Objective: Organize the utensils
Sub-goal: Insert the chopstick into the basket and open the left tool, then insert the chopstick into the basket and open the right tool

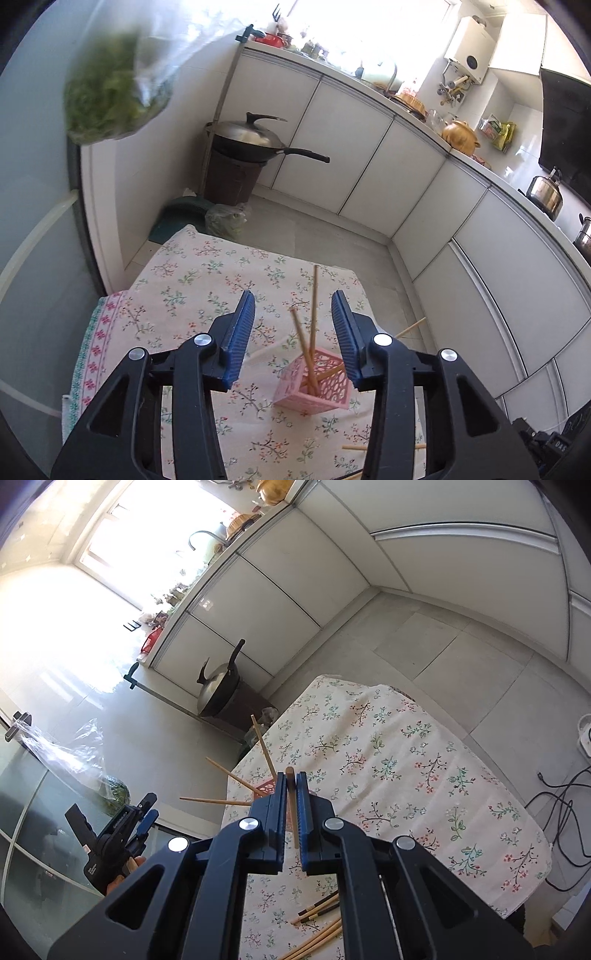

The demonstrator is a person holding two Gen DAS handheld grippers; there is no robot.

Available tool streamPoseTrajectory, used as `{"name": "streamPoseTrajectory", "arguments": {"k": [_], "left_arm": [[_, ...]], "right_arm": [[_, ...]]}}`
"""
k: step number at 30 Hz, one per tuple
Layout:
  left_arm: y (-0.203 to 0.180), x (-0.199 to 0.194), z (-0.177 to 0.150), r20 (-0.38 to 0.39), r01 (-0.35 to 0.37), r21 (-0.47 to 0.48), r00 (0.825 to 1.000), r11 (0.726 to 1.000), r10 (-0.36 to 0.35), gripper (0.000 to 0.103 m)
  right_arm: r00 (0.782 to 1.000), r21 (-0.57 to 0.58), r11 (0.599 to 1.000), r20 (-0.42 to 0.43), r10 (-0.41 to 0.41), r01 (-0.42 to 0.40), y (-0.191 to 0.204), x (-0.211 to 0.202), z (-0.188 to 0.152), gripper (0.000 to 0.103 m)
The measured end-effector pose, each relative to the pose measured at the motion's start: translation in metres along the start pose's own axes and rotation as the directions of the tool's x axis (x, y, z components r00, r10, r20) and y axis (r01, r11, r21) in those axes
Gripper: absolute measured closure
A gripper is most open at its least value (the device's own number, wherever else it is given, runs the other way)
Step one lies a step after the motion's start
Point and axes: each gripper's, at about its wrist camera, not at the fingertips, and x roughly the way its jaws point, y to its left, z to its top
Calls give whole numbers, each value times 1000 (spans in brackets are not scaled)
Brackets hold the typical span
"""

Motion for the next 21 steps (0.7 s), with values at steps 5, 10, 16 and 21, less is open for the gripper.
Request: {"name": "streamPoseTrajectory", "arguments": {"k": [5, 10, 16, 21], "left_arm": [[22, -9, -25, -17, -44, -8, 999, 999, 44, 51], [39, -4, -47, -66, -87, 7, 994, 996, 87, 50], [41, -27, -37, 19, -69, 15, 997, 998, 69, 50], [36, -42, -29, 74, -53, 40, 996, 998, 49, 49]], "right_arm": [[1000, -16, 1000, 8, 16, -16, 14, -7, 1, 97], [1000, -32, 999, 18, 22, -22, 36, -9, 9, 97], [997, -84, 996, 75, 21, -14, 75, -8, 29, 97], [995, -131, 991, 95, -24, 36, 104, 17, 46, 97]]}}
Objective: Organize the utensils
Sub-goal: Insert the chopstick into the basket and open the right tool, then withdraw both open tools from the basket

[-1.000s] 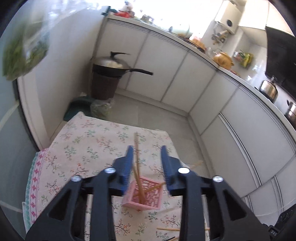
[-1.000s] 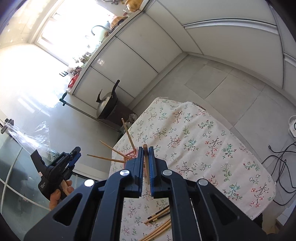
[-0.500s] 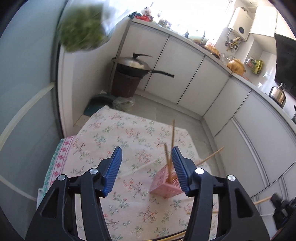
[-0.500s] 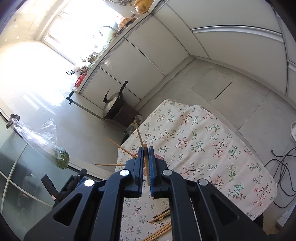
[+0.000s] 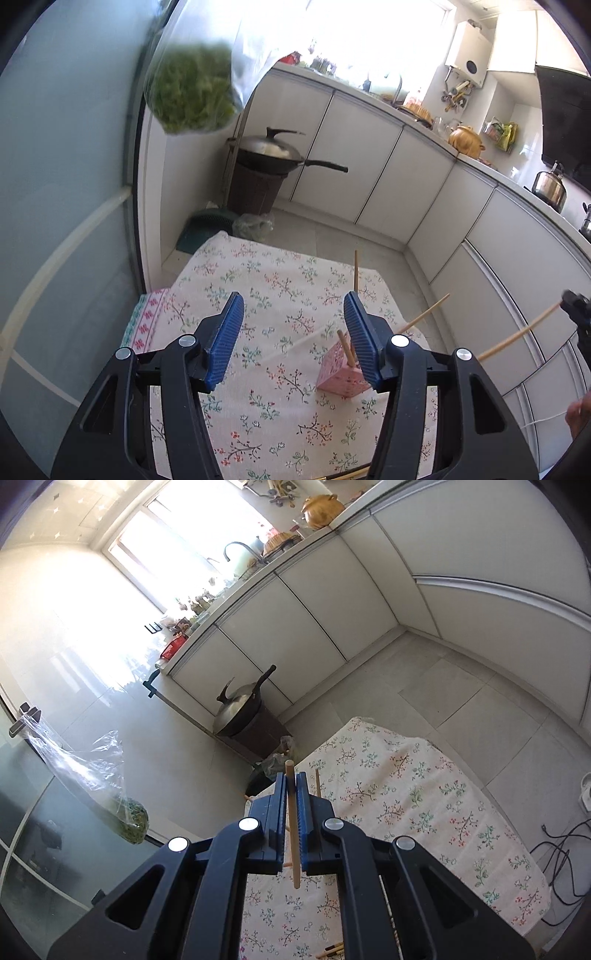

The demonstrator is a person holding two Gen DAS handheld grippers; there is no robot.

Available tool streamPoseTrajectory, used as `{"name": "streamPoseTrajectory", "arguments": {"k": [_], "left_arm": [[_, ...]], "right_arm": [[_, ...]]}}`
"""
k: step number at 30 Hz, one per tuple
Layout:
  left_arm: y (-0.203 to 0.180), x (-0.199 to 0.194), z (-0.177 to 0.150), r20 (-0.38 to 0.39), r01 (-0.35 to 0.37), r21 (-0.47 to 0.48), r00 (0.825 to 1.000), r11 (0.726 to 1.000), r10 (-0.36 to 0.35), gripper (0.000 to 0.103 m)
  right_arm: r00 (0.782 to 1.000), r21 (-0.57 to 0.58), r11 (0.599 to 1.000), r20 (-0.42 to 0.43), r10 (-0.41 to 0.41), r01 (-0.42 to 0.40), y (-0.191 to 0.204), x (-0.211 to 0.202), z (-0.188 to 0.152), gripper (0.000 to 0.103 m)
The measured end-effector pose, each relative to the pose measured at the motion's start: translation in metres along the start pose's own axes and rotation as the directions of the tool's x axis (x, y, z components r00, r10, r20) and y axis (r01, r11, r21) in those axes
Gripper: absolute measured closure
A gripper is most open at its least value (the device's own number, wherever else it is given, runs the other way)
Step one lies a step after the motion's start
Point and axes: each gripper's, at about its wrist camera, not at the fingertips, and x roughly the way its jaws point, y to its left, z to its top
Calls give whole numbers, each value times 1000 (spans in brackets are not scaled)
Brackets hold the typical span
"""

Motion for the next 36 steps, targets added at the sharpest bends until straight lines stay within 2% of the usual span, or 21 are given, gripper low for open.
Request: {"name": "streamPoseTrajectory", "arguments": {"k": [7, 9, 12, 18, 20, 22, 27, 29, 32, 34, 36], "left_arm": [[9, 4, 6, -3, 9, -9, 1000, 1000, -9, 49], [12, 7, 7, -13, 8, -19, 1000, 1000, -8, 49], [12, 7, 8, -14, 27, -18, 1000, 999, -27, 49], [-10, -3, 5, 31, 28, 74, 999, 997, -31, 46], [-16, -3, 4, 32, 28, 100, 999, 995, -31, 45], [-23, -3, 1, 32, 27, 121, 999, 992, -31, 41], [-37, -5, -6, 21, 33, 160, 999, 987, -37, 36], [-43, -5, -11, 13, 31, 171, 999, 985, -34, 28], [-52, -3, -18, -6, 33, 193, 999, 981, -33, 25], [-58, -1, -23, -20, 28, 212, 1000, 977, -24, 24], [-63, 1, -27, -29, 30, 222, 999, 975, -24, 22]], "right_arm": [[996, -36, 996, -33, -78, 77, 14, 58, 7, 97], [991, -45, 994, -76, -108, 104, 10, 82, 3, 94], [984, 10, 991, -116, -134, 136, -6, 103, -5, 91], [982, -36, 987, -108, -157, 153, -11, 98, -25, 90], [982, -59, 986, -102, -162, 157, -10, 92, -32, 87], [981, -82, 984, -92, -168, 160, -10, 86, -39, 76], [978, -175, 967, -64, -196, 183, -5, 73, -62, 72], [977, -218, 956, -44, -210, 195, -3, 68, -71, 68], [974, -280, 936, -17, -228, 214, 2, 61, -84, 62], [971, -319, 920, 9, -239, 229, 5, 56, -94, 51], [968, -352, 904, 29, -250, 244, 7, 51, -101, 49]]}}
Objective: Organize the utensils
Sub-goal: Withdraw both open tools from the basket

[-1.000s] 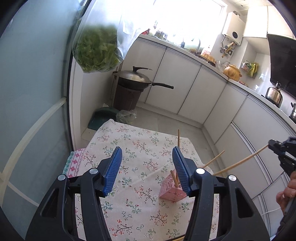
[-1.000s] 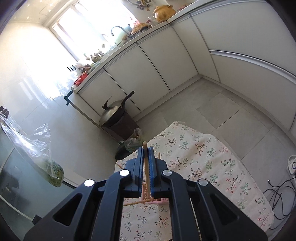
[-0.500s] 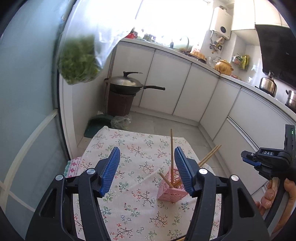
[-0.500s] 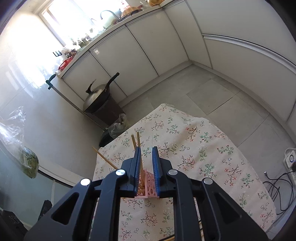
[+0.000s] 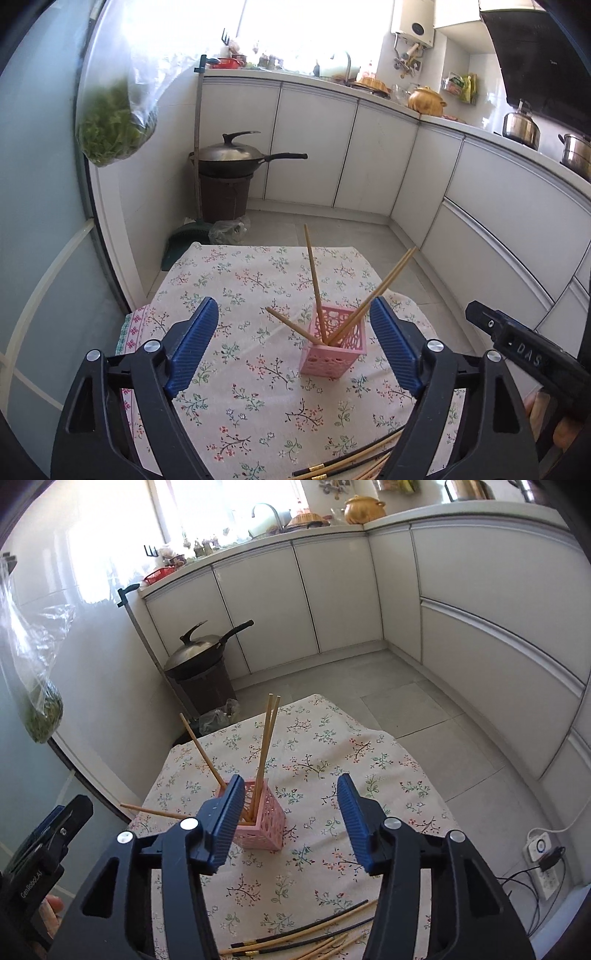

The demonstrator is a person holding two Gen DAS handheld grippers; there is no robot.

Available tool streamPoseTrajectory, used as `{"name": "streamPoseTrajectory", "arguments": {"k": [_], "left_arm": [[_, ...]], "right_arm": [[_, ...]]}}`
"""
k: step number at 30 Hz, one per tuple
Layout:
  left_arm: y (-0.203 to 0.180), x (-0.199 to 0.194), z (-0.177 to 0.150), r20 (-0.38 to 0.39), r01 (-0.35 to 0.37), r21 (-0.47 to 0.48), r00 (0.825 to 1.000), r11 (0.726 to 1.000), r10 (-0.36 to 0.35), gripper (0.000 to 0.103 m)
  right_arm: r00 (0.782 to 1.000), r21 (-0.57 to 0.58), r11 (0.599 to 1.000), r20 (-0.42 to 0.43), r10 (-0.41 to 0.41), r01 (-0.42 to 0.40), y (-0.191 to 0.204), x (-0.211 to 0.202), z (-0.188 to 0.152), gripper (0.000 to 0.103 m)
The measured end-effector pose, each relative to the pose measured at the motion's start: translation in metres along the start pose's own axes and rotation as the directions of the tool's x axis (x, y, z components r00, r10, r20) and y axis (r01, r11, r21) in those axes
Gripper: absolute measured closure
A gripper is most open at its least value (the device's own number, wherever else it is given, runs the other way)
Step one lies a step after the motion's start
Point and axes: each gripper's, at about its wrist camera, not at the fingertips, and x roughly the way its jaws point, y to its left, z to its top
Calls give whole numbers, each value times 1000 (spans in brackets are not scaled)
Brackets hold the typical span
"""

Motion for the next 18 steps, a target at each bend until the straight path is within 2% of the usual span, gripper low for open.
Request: {"name": "streamPoseTrajectory", "arguments": {"k": [3, 5, 8, 15, 18], "left_arm": [[-7, 0, -4, -10, 2, 20, 1000, 1000, -1, 21], [-10, 0, -6, -9, -2, 30, 1000, 1000, 3, 16], [-13, -1, -9, -10, -5, 43, 1000, 999, 5, 14], [-20, 2, -18, -36, -14, 82, 999, 997, 17, 8], [-24, 5, -24, -51, -15, 104, 998, 994, 20, 7]], "right_arm": [[1000, -31, 999, 9, -21, 21, 2, -5, -6, 47], [999, -35, 999, 11, -30, 31, 2, -7, -10, 43], [998, -44, 997, 16, -57, 58, 0, -9, -15, 37], [990, -31, 990, 21, -138, 138, -12, -15, -28, 12], [987, -18, 987, 11, -162, 162, -23, -17, -33, 8]]}}
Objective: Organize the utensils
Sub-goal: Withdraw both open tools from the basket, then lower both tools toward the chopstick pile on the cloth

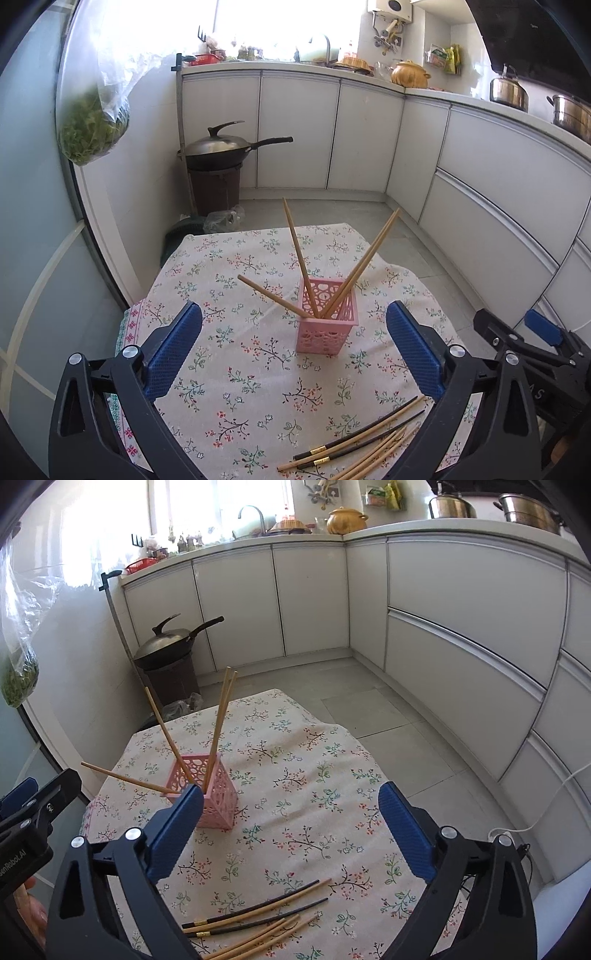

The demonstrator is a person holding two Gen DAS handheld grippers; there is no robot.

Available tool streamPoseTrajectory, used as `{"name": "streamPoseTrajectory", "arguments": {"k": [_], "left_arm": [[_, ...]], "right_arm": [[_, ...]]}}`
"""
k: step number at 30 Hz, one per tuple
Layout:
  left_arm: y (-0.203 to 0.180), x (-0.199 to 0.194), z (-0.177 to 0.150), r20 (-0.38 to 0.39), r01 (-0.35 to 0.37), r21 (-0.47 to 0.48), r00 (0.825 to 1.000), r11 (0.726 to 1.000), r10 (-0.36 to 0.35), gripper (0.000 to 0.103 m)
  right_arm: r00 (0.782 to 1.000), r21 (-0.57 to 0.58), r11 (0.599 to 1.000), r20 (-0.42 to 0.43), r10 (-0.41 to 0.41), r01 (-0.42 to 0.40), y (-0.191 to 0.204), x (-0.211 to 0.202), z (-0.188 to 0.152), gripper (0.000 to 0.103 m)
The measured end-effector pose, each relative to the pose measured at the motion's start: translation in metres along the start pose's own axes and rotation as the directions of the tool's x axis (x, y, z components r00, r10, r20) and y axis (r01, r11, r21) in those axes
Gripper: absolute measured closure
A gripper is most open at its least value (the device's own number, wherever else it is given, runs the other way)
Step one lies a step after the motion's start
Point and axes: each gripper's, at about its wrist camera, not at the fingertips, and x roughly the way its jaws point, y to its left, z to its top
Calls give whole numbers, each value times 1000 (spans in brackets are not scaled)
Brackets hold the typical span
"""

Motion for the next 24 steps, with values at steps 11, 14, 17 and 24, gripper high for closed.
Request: {"name": "streamPoseTrajectory", "arguments": {"k": [11, 14, 17, 24], "left_arm": [[-26, 31, -26, -118, 12, 134, 993, 991, 4, 7], [-37, 62, -42, -260, 68, 189, 966, 980, -17, 7], [-53, 103, -64, -449, 158, 218, 893, 963, -45, 7], [-116, 159, -96, -643, 320, 240, 760, 917, -97, 7]], "right_arm": [[995, 15, 997, -56, -78, 79, -32, -4, -22, 7], [984, 76, 993, -158, -76, 89, -56, 1, -43, 7], [954, 177, 979, -296, -48, 104, -82, 13, -68, 7], [887, 388, 906, -461, 35, 166, -134, 30, -111, 7]]}}
